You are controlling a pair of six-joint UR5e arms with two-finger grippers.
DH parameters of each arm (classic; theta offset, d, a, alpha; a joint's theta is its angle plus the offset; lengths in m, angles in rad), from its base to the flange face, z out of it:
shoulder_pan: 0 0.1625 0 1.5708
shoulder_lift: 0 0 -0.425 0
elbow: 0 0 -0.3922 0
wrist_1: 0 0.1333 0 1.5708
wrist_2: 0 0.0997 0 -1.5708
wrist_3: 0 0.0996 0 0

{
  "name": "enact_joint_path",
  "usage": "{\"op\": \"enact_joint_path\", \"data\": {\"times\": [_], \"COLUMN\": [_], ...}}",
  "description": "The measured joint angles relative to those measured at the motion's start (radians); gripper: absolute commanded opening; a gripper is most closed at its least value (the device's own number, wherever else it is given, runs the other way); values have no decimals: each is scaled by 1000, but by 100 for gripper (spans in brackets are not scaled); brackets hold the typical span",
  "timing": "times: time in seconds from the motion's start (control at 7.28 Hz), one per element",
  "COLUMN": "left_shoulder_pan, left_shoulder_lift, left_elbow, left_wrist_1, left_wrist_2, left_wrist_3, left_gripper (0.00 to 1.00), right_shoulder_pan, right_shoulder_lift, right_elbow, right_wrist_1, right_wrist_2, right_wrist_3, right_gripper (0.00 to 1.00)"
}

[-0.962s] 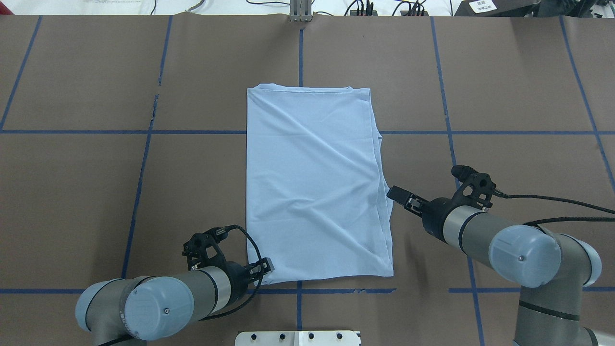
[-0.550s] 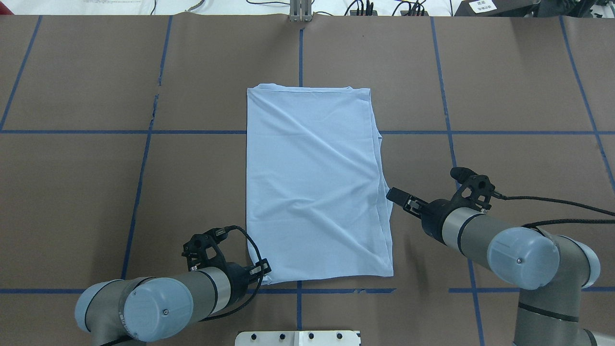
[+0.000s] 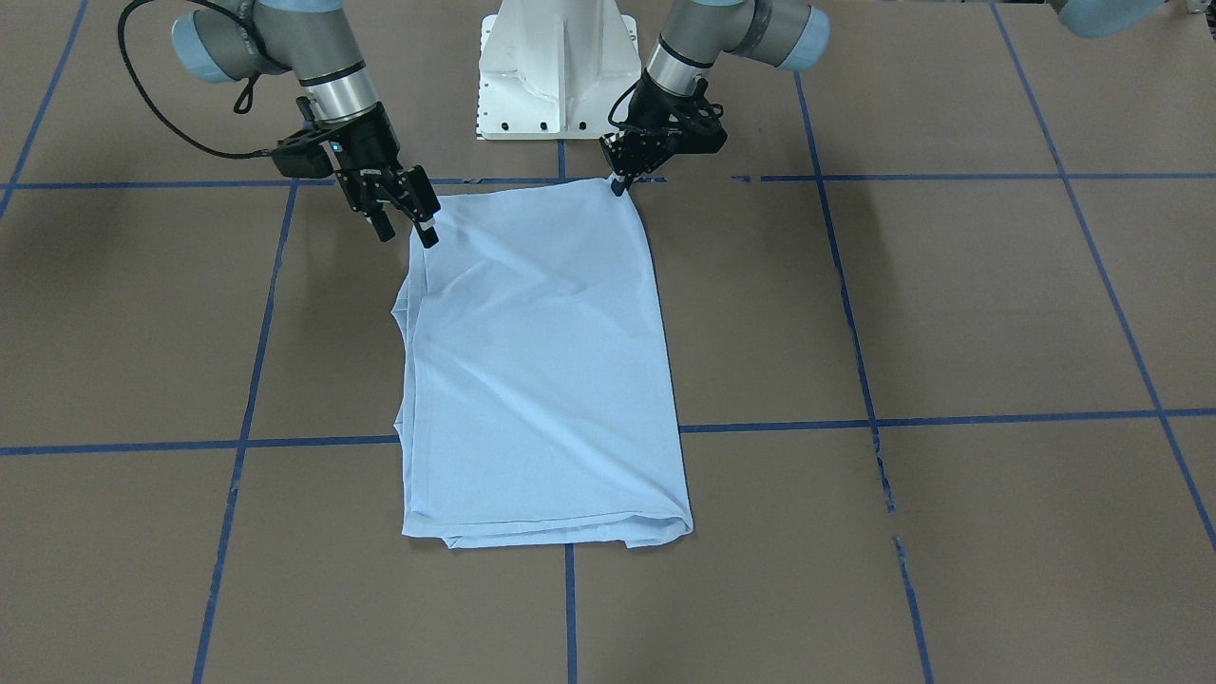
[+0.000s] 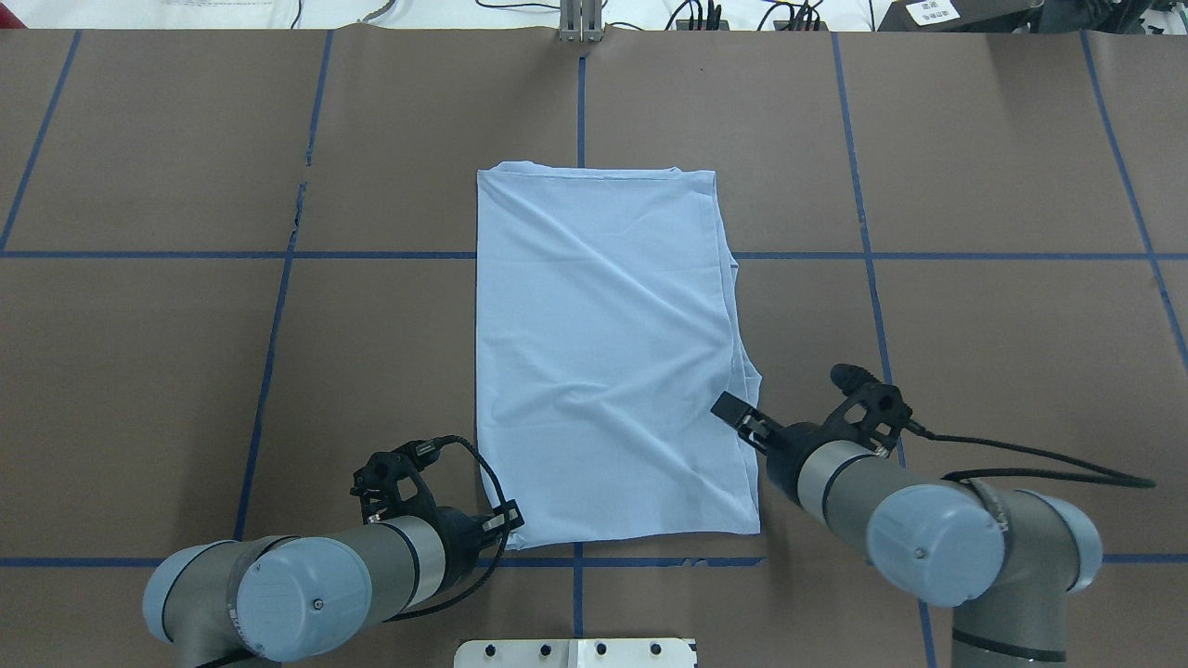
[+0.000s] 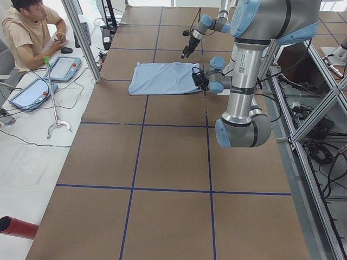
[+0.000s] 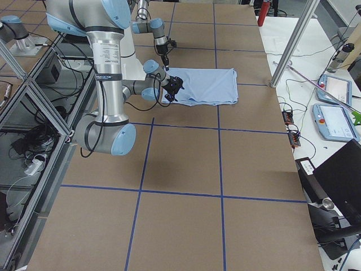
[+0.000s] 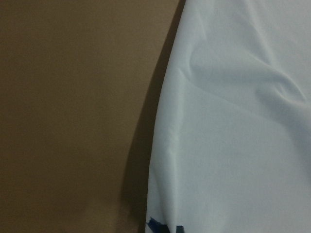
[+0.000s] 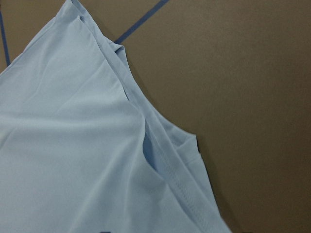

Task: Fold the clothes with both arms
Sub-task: 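Position both grippers at the shirt's near corners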

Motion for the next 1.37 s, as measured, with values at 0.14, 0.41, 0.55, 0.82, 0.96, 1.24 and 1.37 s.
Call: {"op": "enact_joint_path", "data": {"times": [0.14, 0.41, 0.55, 0.82, 0.96, 1.24, 1.37], "left_shoulder_pan": [0, 1, 1, 1, 2, 2, 2], "left_shoulder_lift": [0, 0, 0, 0, 0, 0, 0], "left_elbow": [-1, -1, -1, 0, 0, -1, -1], "left_wrist_1": [0, -1, -1, -1, -2, -2, -3], "left_wrist_2": [1, 2, 2, 2, 2, 2, 2], "left_wrist_3": [0, 0, -1, -1, -1, -1, -1], "left_gripper": [0, 0, 0, 0, 0, 0, 0], "right_shoulder_pan": [-34, -80, -95, -118, -130, -144, -146], "right_shoulder_lift": [65, 143, 155, 161, 163, 165, 165], "right_elbow": [2, 2, 2, 0, -4, -8, -11], "right_wrist_1": [-123, -297, -344, -421, -439, -448, -449], "right_wrist_2": [-15, -24, -24, -19, -18, -19, -19], "right_wrist_3": [61, 127, 137, 140, 140, 140, 140], "right_gripper": [85, 85, 85, 86, 86, 86, 86]}}
